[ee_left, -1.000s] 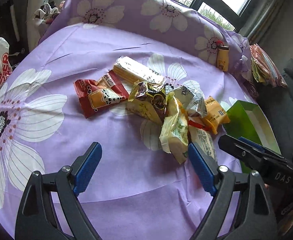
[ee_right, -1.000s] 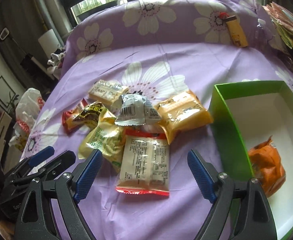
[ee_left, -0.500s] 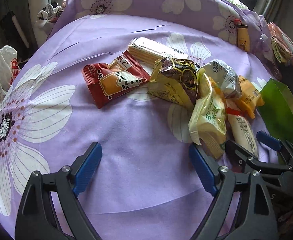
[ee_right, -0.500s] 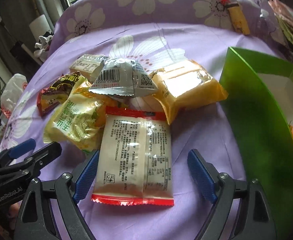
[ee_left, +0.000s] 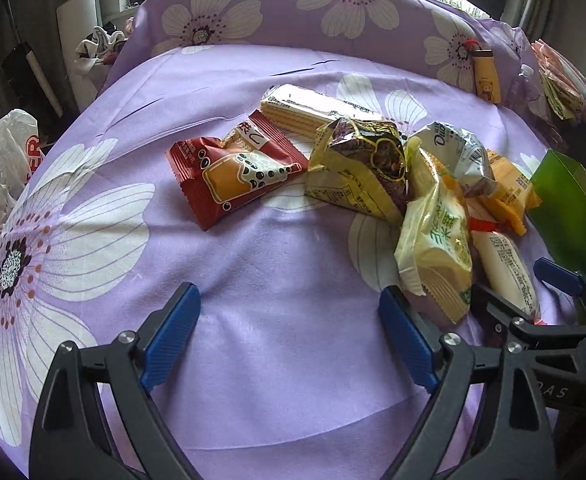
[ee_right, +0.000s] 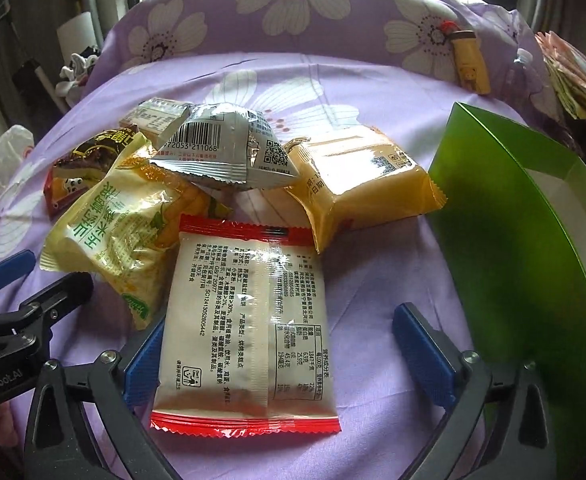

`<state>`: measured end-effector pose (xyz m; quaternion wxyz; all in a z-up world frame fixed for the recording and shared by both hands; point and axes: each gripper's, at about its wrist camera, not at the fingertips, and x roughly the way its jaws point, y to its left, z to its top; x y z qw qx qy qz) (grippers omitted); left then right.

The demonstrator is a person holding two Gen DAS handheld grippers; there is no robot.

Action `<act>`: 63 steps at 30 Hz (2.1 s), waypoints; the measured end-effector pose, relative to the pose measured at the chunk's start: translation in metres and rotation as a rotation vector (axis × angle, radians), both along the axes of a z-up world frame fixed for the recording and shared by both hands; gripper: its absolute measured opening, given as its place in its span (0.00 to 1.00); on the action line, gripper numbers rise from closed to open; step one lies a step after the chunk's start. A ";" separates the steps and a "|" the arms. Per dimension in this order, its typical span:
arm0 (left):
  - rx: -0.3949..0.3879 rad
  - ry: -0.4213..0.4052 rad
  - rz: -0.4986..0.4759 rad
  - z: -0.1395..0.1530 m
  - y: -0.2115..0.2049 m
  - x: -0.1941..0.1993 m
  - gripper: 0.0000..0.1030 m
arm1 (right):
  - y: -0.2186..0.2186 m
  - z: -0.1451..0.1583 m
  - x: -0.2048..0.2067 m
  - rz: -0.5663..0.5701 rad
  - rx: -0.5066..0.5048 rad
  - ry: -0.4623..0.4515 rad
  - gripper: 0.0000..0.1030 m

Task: Organize snacks
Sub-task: 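Move the right tool back over the white-and-red rectangular packet, then close the right gripper on the white-and-red rectangular packet and lift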

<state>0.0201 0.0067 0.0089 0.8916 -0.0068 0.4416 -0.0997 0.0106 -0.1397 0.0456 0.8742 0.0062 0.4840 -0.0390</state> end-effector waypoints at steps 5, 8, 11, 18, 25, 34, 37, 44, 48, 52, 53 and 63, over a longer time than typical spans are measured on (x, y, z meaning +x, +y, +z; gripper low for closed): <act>0.001 -0.003 0.001 0.000 -0.001 -0.001 0.89 | 0.000 0.000 0.000 0.000 0.000 0.000 0.99; 0.000 -0.006 0.002 0.000 0.000 -0.001 0.89 | 0.000 0.000 0.000 0.000 0.000 0.000 0.99; 0.000 -0.007 0.002 0.000 -0.001 -0.001 0.89 | 0.000 0.000 0.000 0.001 -0.001 0.000 0.99; 0.000 -0.007 0.002 0.000 -0.001 -0.001 0.89 | 0.000 0.000 0.000 0.001 -0.001 0.000 0.99; 0.000 -0.007 0.003 0.000 -0.001 -0.002 0.89 | 0.000 0.000 0.000 0.001 -0.001 -0.001 0.99; 0.010 0.000 0.005 0.000 -0.002 -0.001 0.89 | 0.000 0.000 0.000 0.001 -0.002 -0.001 0.99; 0.047 0.004 0.016 0.000 -0.004 0.001 0.90 | 0.000 0.000 0.000 0.002 -0.002 -0.001 0.99; 0.022 0.017 0.053 0.008 0.001 -0.006 0.90 | 0.000 0.000 0.000 0.003 -0.006 0.000 0.99; -0.057 0.004 0.075 0.022 0.010 -0.007 0.90 | 0.000 0.000 0.000 0.003 -0.005 -0.001 1.00; -0.115 -0.008 0.085 0.033 0.016 -0.007 0.90 | 0.001 -0.001 0.000 0.002 -0.011 0.000 1.00; -0.126 -0.017 0.081 0.036 0.015 -0.008 0.90 | 0.001 -0.001 0.001 0.002 -0.009 -0.001 1.00; -0.142 -0.037 0.095 0.049 0.019 -0.016 0.89 | 0.004 0.000 0.008 0.018 -0.026 0.047 0.99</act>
